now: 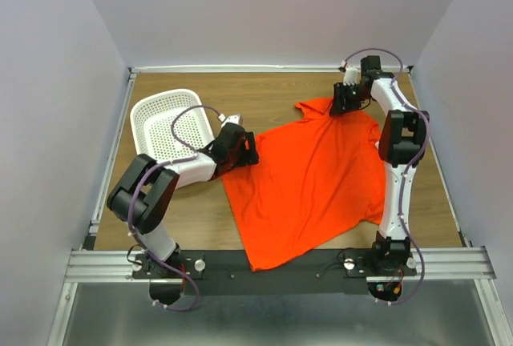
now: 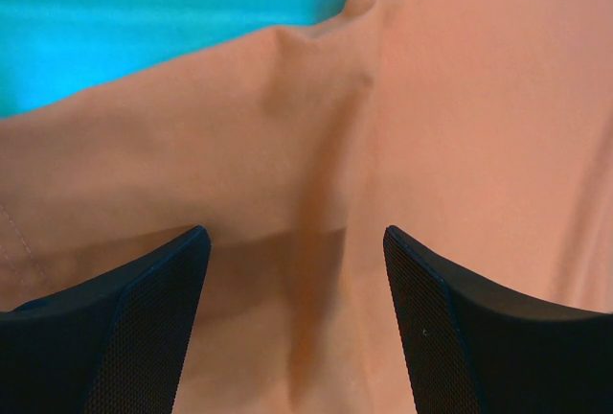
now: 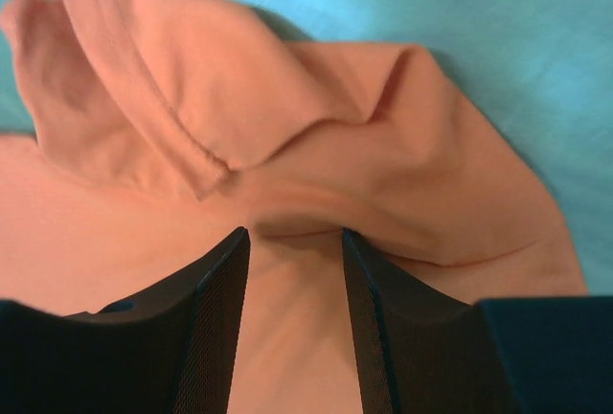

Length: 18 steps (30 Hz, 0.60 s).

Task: Fold and stack the t-shirts
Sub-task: Flatten the tshirt out

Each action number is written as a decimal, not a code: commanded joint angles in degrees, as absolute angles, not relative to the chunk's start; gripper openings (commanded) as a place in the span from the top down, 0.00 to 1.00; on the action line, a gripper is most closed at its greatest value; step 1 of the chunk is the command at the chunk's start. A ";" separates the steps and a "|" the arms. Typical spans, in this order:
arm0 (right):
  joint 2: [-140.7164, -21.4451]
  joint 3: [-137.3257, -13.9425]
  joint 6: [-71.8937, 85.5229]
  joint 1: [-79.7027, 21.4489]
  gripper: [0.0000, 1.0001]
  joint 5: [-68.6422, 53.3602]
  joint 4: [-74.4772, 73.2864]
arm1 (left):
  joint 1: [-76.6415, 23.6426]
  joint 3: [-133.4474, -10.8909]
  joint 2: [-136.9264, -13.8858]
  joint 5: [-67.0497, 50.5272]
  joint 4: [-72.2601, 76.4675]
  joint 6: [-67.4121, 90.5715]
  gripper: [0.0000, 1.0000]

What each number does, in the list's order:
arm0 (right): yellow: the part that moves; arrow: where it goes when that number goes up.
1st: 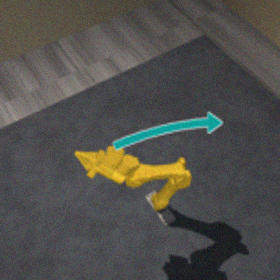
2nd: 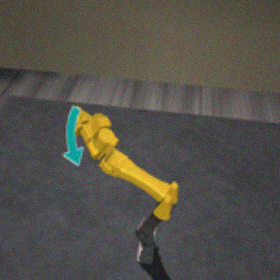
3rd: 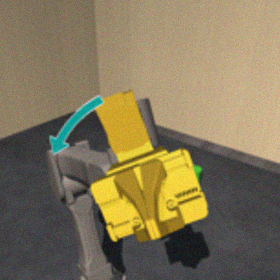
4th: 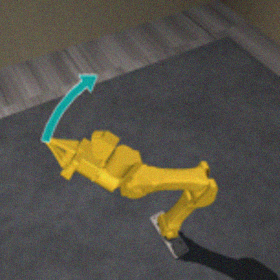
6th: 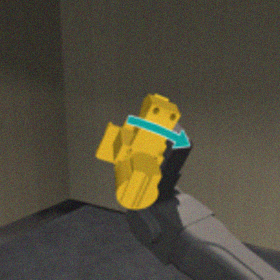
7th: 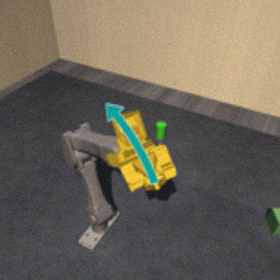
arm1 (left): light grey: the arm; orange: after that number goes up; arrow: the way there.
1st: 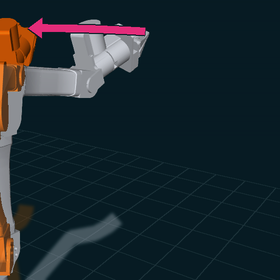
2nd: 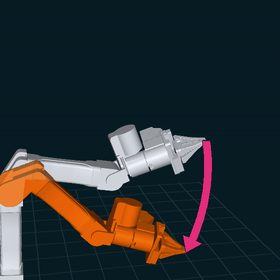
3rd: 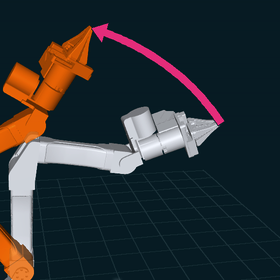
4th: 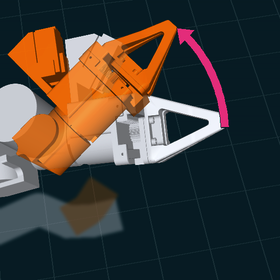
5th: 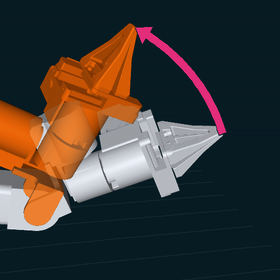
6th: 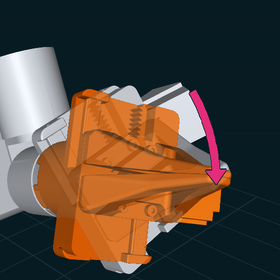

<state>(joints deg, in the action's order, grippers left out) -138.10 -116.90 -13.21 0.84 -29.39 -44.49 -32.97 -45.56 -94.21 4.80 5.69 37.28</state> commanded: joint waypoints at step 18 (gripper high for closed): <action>-146.43 -129.74 -5.42 5.45 0.48 -19.33 -42.80 | -21.89 -71.54 -110.74 6.77 -5.71 27.25 0.18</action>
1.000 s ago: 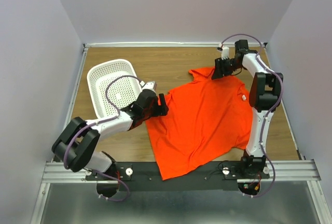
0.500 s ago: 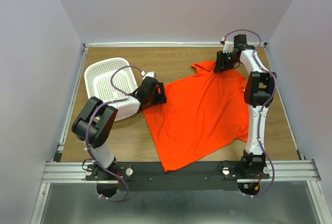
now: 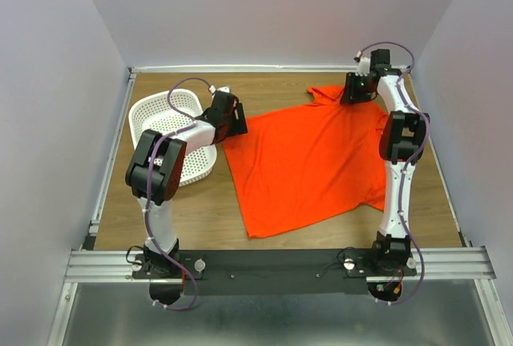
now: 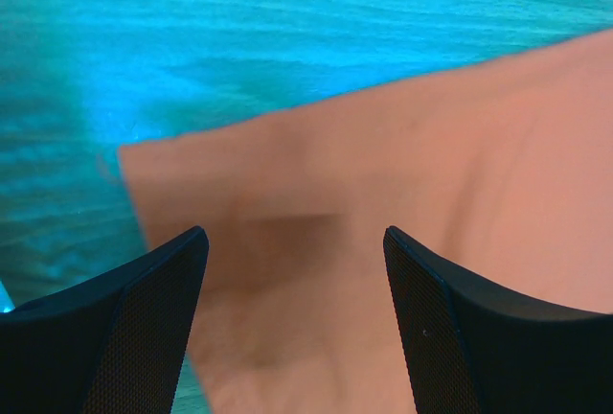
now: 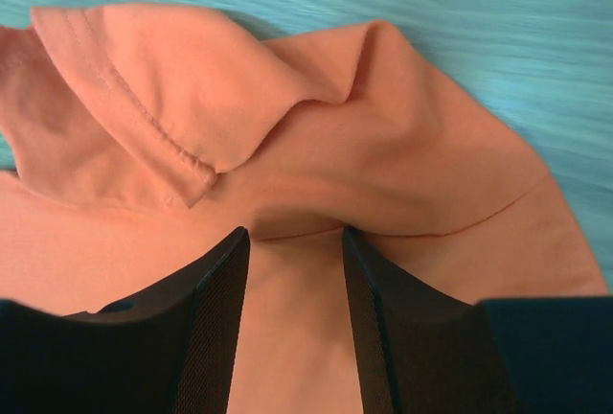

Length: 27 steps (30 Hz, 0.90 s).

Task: Fold and stack the t-shirts
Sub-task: Flatten the tshirt out

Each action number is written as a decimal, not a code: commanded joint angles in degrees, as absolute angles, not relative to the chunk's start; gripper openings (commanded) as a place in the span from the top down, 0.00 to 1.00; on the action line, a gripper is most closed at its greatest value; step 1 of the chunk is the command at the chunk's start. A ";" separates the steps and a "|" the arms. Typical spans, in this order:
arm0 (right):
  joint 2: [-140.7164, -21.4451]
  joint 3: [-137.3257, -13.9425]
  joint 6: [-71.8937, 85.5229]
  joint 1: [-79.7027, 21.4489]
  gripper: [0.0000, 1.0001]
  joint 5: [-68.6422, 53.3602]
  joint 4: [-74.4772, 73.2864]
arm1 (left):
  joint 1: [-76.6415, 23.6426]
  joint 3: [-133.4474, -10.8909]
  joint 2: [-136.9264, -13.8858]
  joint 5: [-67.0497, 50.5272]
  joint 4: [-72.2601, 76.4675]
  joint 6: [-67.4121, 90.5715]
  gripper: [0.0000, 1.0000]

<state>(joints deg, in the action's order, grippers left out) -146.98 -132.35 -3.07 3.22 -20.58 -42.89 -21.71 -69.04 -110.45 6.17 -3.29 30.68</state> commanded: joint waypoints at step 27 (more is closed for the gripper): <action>-131.84 -117.16 -11.95 5.45 0.40 -47.90 -41.84 | -16.79 -80.07 -113.38 12.92 -10.89 21.62 0.41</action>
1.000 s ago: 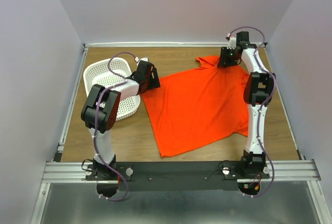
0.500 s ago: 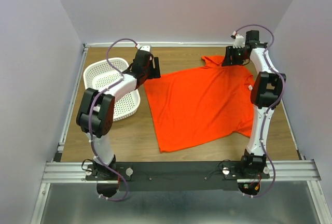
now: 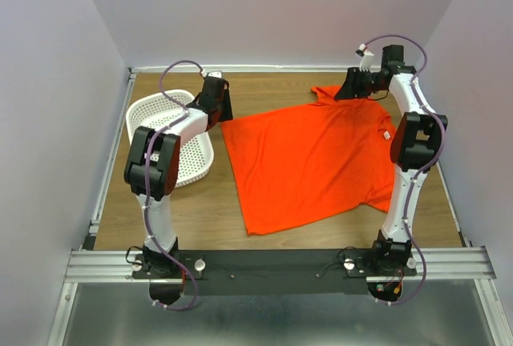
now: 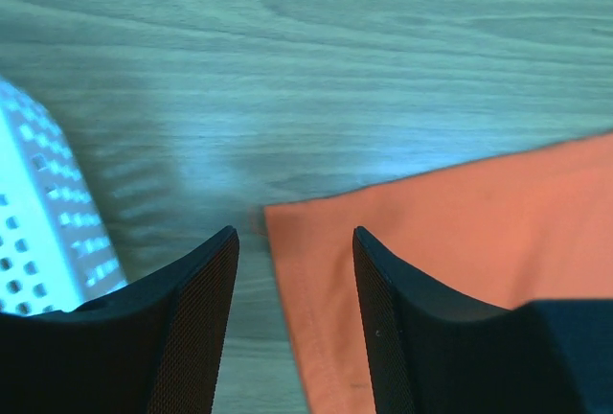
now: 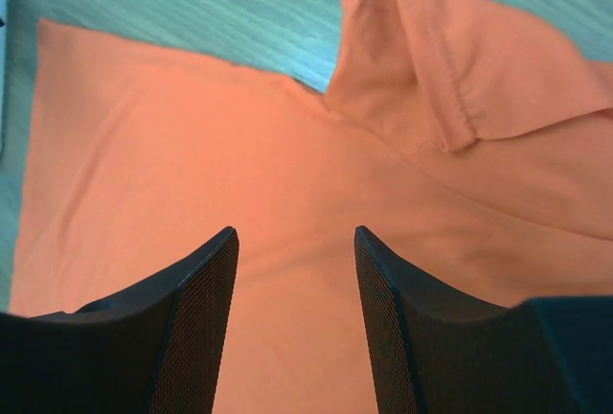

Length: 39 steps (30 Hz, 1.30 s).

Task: Fold and stack the t-shirts
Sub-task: Flatten the tshirt out

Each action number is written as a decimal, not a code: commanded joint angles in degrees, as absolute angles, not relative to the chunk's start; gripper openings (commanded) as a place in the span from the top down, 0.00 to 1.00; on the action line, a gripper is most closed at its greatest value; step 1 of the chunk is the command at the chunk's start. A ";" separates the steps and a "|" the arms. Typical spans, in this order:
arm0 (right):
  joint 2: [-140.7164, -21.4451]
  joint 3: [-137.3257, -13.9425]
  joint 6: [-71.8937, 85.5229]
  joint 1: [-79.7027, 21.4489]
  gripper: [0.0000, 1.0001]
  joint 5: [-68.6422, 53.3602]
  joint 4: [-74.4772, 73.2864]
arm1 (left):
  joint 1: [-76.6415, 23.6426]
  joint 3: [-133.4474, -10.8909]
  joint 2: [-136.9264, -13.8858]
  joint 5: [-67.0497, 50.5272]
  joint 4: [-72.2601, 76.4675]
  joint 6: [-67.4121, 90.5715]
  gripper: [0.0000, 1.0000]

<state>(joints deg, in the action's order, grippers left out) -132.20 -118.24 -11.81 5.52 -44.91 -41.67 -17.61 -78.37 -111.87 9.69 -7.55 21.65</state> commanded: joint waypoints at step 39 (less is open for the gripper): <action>-130.08 -115.40 -11.87 5.45 0.40 -49.83 -41.75 | -16.26 -83.76 -121.29 6.25 -17.75 17.40 0.58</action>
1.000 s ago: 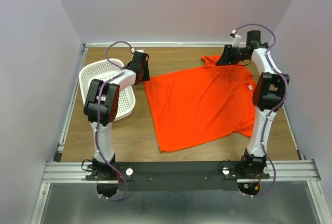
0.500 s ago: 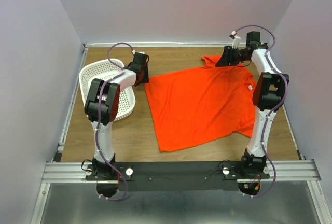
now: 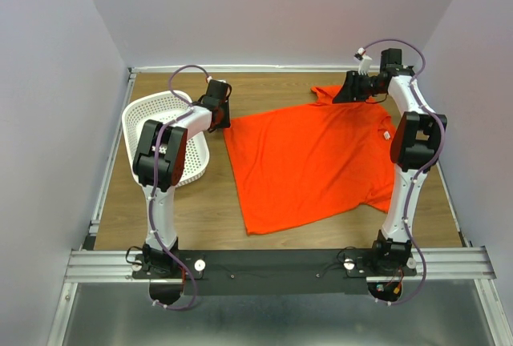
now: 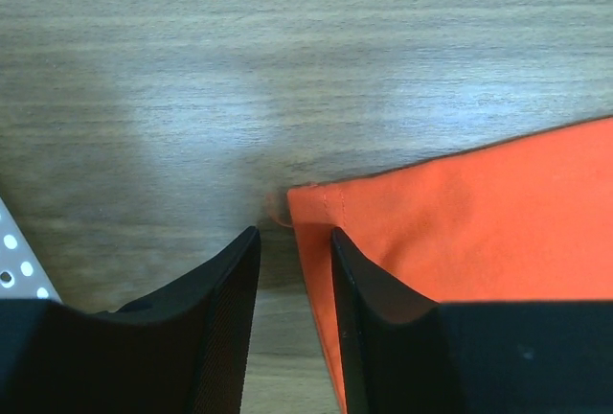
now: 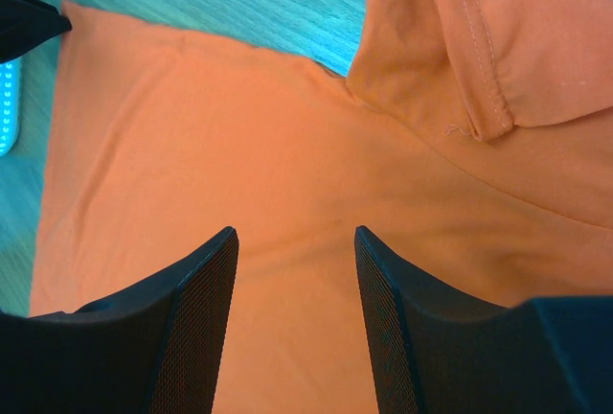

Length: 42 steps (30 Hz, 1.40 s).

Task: Fold and stack the t-shirts
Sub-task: Flatten the tshirt out

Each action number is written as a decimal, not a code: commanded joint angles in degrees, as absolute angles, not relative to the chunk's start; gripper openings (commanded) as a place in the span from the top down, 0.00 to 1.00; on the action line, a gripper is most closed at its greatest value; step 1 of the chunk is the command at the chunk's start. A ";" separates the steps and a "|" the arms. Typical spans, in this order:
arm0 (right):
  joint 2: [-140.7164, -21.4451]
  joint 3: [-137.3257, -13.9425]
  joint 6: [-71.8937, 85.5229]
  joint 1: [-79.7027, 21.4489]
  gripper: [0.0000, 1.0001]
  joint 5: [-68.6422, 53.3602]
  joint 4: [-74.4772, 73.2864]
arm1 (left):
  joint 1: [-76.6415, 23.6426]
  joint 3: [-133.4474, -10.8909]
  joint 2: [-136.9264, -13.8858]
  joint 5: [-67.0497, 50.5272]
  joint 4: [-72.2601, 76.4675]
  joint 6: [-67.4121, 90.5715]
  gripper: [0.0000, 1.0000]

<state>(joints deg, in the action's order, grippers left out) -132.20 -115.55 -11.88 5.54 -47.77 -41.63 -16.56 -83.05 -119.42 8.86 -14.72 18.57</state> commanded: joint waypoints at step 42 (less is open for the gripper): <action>-143.88 -130.17 7.91 2.29 0.53 -21.62 -37.88 | -16.08 -81.04 -116.10 1.49 -13.10 17.49 1.00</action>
